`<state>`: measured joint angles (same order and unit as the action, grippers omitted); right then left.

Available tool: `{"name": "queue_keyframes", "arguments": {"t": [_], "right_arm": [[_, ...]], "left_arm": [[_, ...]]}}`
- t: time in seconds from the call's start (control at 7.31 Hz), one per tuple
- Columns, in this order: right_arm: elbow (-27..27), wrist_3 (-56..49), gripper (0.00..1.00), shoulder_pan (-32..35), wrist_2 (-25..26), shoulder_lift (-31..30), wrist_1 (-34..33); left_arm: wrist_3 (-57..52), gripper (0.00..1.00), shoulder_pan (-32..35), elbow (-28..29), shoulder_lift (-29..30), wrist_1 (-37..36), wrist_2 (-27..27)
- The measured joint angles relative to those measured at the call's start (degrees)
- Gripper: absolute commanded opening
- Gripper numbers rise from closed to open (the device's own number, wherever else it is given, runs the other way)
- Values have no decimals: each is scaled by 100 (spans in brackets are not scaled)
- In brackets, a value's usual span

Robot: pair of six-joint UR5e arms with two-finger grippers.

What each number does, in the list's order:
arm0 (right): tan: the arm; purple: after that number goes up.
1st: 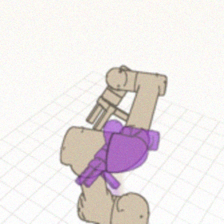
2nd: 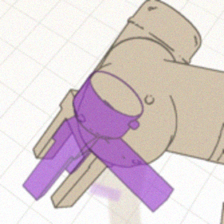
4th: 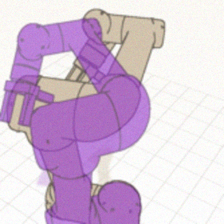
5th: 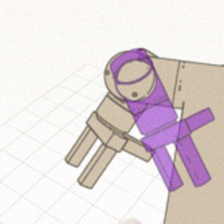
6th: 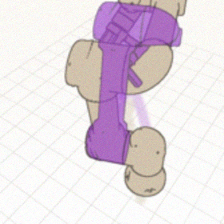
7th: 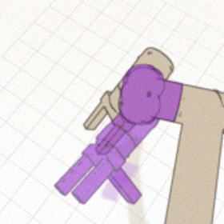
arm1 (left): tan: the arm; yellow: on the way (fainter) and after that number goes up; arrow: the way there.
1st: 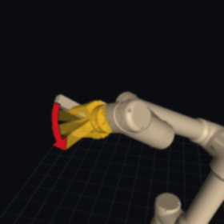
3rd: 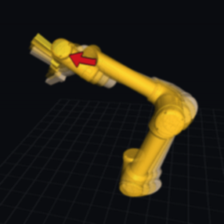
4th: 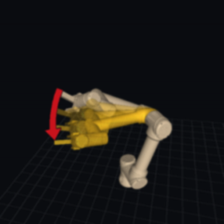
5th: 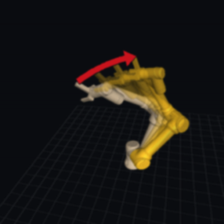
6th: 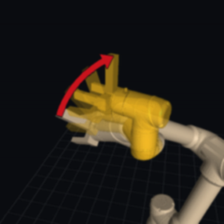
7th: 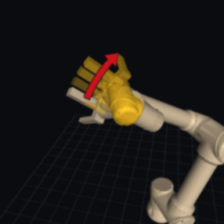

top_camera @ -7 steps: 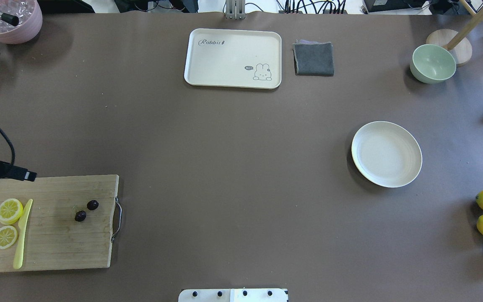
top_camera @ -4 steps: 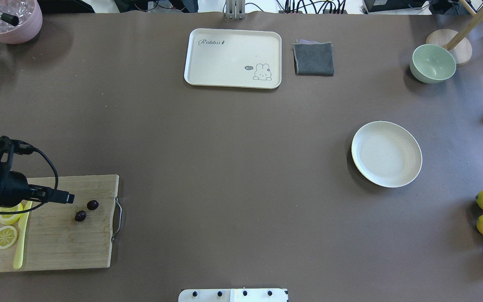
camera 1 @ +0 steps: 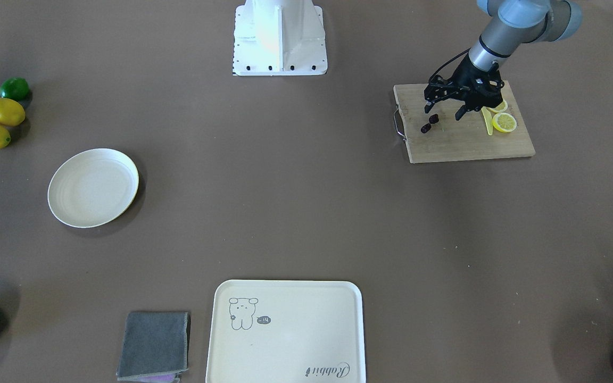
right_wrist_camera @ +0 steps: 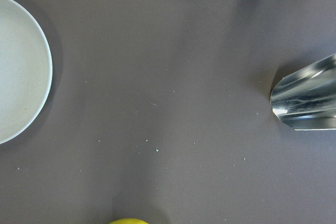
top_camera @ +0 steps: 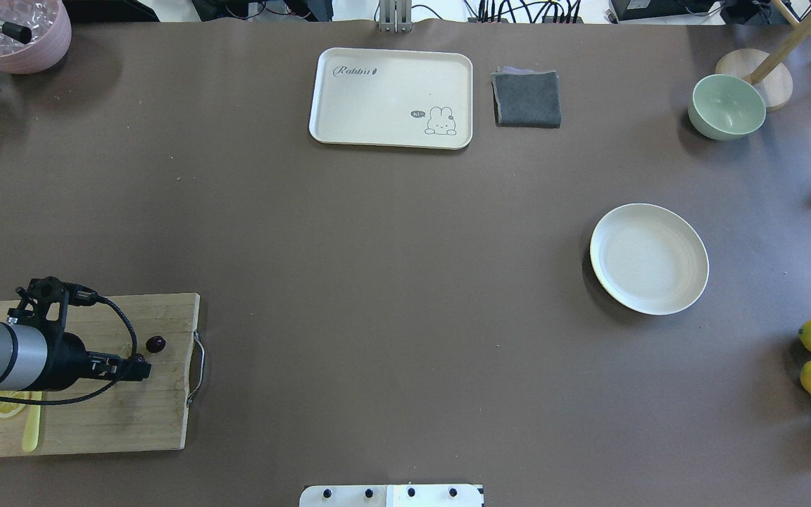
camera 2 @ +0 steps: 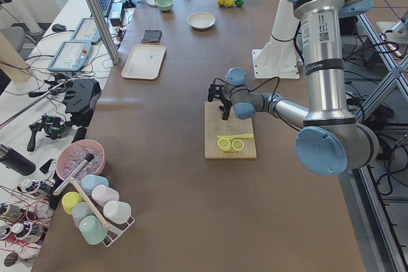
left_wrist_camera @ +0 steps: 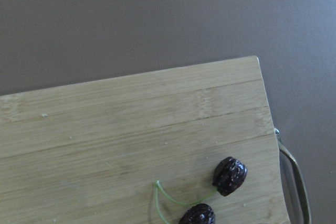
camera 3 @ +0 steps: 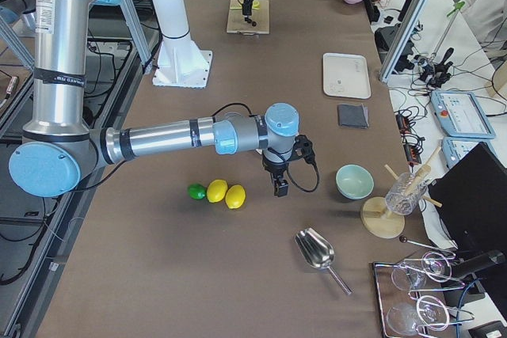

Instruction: Place red cherry on plate

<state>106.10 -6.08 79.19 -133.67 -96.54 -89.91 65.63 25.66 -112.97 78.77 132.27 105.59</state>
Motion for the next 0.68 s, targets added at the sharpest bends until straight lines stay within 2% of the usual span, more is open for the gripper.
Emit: {"name": "queue_keyframes", "arguments": {"t": [0.27,0.68], "right_arm": [[-32,2,100,-7,-4,-11,-6],[-43,2,100,-9,0,-55,-9]], "left_arm": [[4,55,-42,8,79,-95,-39],[-39,50,-1,11,94,-116,-23]]}}
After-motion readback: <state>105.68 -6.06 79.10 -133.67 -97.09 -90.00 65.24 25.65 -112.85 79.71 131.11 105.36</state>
